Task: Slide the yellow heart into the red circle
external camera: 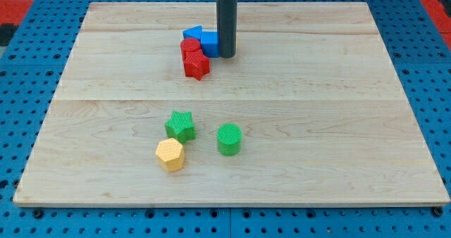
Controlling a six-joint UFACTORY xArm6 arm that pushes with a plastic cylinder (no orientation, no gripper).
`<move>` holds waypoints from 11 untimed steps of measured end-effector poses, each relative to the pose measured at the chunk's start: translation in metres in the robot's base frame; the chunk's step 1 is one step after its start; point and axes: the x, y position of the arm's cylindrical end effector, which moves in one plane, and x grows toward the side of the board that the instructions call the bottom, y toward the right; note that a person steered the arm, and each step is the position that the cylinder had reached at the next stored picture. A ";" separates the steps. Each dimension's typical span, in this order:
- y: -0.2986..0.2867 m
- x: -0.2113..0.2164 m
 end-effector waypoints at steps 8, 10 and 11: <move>-0.007 -0.047; 0.013 -0.037; 0.066 -0.046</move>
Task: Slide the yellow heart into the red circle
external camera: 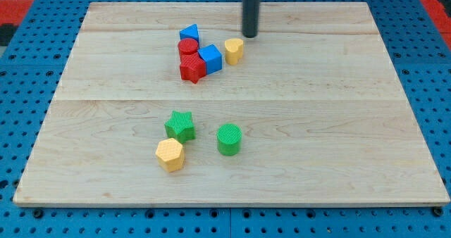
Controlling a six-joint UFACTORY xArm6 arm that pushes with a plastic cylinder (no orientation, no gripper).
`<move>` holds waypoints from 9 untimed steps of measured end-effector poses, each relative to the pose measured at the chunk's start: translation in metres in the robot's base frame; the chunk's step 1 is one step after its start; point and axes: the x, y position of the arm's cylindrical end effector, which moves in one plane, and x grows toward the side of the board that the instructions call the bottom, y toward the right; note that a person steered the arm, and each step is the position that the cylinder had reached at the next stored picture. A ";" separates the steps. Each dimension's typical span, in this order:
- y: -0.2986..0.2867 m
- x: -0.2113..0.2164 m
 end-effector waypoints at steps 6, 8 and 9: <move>-0.033 -0.014; -0.083 0.011; -0.093 0.011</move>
